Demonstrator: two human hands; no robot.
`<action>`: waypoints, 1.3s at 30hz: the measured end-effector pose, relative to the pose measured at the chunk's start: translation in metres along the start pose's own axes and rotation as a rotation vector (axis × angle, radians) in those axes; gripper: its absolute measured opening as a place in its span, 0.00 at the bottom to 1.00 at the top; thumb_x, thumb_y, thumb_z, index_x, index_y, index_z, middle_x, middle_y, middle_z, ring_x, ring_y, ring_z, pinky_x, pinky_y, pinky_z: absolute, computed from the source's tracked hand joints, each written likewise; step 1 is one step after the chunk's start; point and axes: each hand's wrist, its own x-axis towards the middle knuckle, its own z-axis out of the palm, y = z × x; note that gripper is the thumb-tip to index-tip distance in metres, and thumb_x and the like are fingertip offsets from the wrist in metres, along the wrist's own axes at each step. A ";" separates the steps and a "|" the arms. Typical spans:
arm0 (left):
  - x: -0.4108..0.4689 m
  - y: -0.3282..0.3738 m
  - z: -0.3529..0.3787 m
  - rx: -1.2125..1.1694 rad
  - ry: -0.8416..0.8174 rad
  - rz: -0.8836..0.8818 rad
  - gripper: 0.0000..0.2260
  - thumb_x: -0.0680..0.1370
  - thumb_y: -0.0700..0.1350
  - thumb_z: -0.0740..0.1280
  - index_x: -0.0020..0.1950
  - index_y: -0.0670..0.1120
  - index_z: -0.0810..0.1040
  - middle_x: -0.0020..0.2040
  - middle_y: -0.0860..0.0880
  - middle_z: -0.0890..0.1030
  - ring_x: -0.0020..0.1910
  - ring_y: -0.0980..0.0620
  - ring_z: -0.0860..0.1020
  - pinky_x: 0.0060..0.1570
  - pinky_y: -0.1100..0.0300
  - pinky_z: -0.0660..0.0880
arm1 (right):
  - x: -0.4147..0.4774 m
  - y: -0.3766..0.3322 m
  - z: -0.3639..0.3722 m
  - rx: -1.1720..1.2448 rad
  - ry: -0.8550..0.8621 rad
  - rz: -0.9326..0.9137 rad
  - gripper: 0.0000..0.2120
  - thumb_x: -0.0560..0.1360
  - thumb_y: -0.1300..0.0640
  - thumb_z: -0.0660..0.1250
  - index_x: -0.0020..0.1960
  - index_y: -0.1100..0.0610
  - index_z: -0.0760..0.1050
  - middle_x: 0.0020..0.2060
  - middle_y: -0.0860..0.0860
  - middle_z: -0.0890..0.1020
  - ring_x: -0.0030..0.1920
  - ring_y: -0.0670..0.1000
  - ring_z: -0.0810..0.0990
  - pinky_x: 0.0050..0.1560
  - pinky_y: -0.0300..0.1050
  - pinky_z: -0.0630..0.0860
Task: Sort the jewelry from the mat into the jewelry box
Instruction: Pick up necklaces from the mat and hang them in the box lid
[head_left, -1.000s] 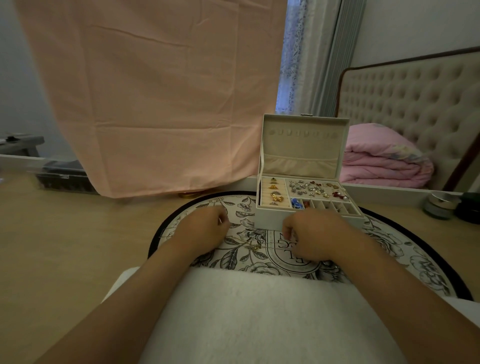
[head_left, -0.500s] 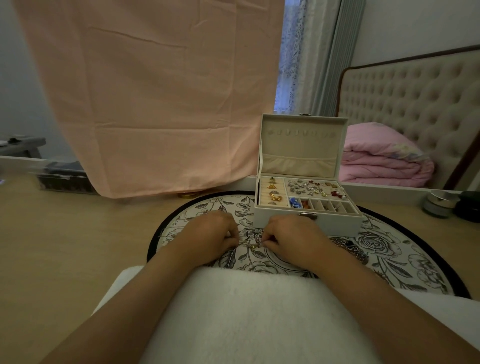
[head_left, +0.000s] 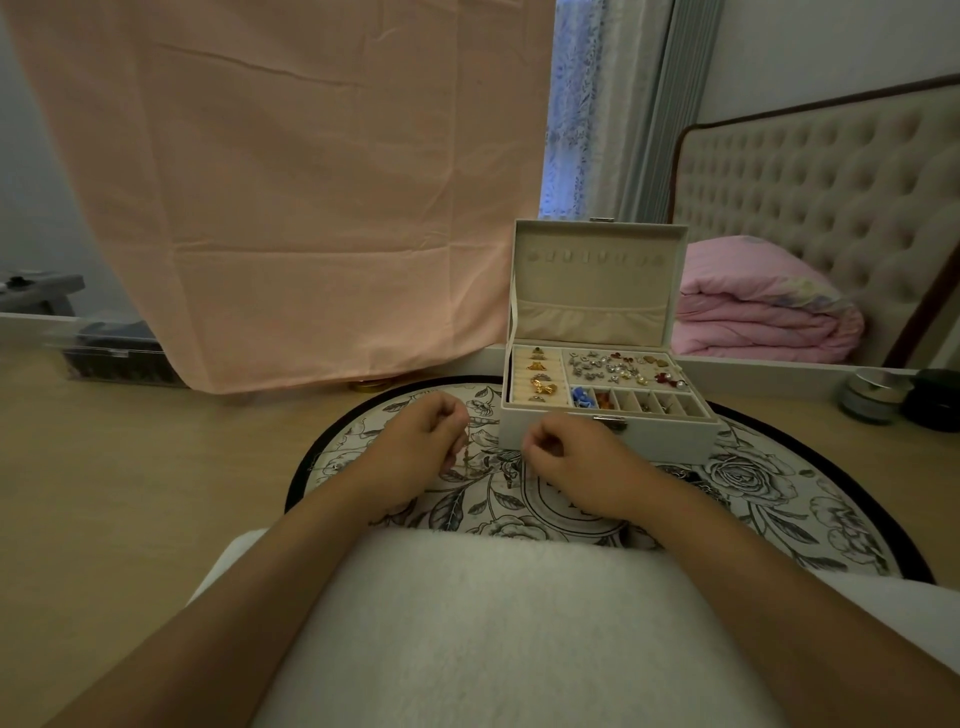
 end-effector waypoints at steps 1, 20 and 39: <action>0.001 -0.001 -0.001 0.013 0.015 -0.008 0.09 0.84 0.44 0.58 0.46 0.47 0.73 0.33 0.52 0.74 0.28 0.59 0.70 0.31 0.67 0.70 | 0.001 -0.002 0.000 0.074 0.009 0.029 0.05 0.81 0.54 0.64 0.48 0.52 0.77 0.45 0.48 0.82 0.47 0.47 0.81 0.51 0.44 0.79; -0.004 0.000 -0.022 0.760 -0.039 0.116 0.12 0.77 0.43 0.63 0.56 0.57 0.79 0.37 0.57 0.74 0.35 0.60 0.72 0.34 0.63 0.66 | 0.001 -0.010 -0.020 0.140 0.025 0.098 0.10 0.84 0.54 0.57 0.48 0.54 0.74 0.39 0.46 0.80 0.32 0.42 0.74 0.35 0.43 0.71; 0.013 0.043 0.027 -0.241 -0.319 -0.120 0.09 0.81 0.46 0.65 0.50 0.43 0.82 0.31 0.51 0.71 0.29 0.55 0.70 0.51 0.50 0.79 | 0.001 -0.006 -0.053 0.513 -0.021 0.028 0.06 0.82 0.63 0.63 0.51 0.58 0.79 0.30 0.51 0.74 0.26 0.47 0.69 0.28 0.39 0.67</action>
